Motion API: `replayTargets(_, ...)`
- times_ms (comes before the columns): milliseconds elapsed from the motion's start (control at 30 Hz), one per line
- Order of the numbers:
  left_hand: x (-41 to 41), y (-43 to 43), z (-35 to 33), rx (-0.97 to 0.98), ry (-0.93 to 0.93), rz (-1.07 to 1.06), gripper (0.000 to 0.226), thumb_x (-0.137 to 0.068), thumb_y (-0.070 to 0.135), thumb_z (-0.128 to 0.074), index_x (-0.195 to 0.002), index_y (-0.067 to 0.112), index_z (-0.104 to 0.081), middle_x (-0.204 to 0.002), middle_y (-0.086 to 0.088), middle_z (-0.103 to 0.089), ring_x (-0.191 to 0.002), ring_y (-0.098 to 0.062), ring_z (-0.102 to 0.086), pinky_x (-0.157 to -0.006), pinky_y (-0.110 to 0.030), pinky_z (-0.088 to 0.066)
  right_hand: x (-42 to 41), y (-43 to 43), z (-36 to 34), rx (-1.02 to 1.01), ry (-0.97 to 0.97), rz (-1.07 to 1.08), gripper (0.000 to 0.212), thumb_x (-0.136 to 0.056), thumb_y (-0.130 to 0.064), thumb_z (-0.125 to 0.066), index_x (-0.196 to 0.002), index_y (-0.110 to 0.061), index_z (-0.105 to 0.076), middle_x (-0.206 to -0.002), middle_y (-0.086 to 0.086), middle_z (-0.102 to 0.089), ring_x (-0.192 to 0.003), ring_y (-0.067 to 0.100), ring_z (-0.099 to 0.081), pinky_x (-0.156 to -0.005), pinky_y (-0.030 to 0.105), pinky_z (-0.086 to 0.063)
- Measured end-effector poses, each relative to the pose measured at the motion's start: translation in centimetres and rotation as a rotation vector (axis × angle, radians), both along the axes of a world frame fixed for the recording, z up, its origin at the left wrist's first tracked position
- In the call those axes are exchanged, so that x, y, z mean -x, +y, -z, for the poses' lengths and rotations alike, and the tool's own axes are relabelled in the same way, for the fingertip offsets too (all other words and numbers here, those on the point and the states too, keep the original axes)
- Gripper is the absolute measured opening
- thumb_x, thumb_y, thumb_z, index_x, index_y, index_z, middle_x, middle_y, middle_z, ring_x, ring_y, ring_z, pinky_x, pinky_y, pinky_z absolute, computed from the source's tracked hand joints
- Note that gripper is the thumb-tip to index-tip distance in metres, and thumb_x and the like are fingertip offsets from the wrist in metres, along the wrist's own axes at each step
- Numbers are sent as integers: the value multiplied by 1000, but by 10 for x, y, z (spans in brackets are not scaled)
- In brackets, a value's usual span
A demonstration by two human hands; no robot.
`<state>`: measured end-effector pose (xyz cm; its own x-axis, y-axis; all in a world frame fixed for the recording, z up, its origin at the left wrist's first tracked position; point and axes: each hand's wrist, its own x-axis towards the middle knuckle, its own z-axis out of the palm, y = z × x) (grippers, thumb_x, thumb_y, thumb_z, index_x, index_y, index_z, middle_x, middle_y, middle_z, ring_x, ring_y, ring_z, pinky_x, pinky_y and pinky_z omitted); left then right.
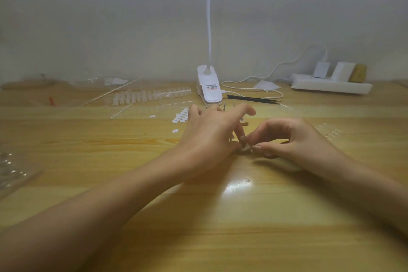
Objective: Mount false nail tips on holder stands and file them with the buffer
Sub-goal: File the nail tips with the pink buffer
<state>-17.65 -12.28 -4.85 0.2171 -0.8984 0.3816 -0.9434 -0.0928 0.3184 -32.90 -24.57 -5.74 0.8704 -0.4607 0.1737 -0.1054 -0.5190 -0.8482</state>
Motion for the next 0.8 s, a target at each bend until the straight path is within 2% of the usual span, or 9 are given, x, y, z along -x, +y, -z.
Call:
replayTargets(167,-2,-2,4,35,40,-42,53,-85,36,-71,-127,45,-40,-90,20,-65,-104,-7,-38,-90,-33,-23,0,-1,3,3,9,3,9,-82,-5,-78,-88,-12,-76,-88,2,-78,-76,4,-70,-65,18,-53)
replayTargets(300,0,-4,5,41,48,-65,54,-84,39,-72,-127,44,-40,-87,20,-64,-104,-9,-37,-90,-34,-24,-2,-2,3,15,4,37,7,-83,-9,-77,-88,-14,-76,-87,1,-77,-82,14,-72,-63,20,-55)
replayTargets(367,0,-4,7,50,55,-74,55,-85,38,-73,-127,44,-39,-87,20,-64,-104,-10,-36,-90,-33,-24,-4,-1,4,-12,-30,81,7,-84,-8,-77,-88,-14,-76,-86,-1,-76,-79,11,-72,-60,21,-56)
replayTargets(433,-2,-4,8,51,47,-77,58,-84,39,-73,-130,44,-37,-88,21,-65,-104,-9,-37,-90,-32,-23,-7,1,5,-36,-76,124,8,-84,-7,-77,-87,-14,-75,-85,-2,-76,-75,11,-72,-57,25,-57)
replayTargets(533,-5,-3,8,44,43,-76,65,-83,38,-73,-135,45,-34,-88,22,-66,-106,-8,-40,-90,-32,-20,-11,6,6,-34,-151,159,9,-82,-13,-79,-85,-20,-75,-88,1,-77,-70,24,-72,-55,35,-61)
replayTargets(667,-7,-3,8,41,93,-71,67,-84,36,-73,-137,45,-34,-88,23,-68,-109,-9,-42,-89,-33,-22,-16,9,9,-51,-190,120,11,-82,-12,-79,-83,-21,-75,-85,5,-76,-61,15,-69,-51,26,-55)
replayTargets(800,-9,-5,10,45,127,-72,65,-84,40,-72,-137,45,-35,-87,22,-68,-107,-9,-44,-86,-34,-22,-18,9,12,-26,-195,91,13,-84,-8,-77,-84,-21,-75,-79,6,-76,-57,14,-66,-51,21,-50)
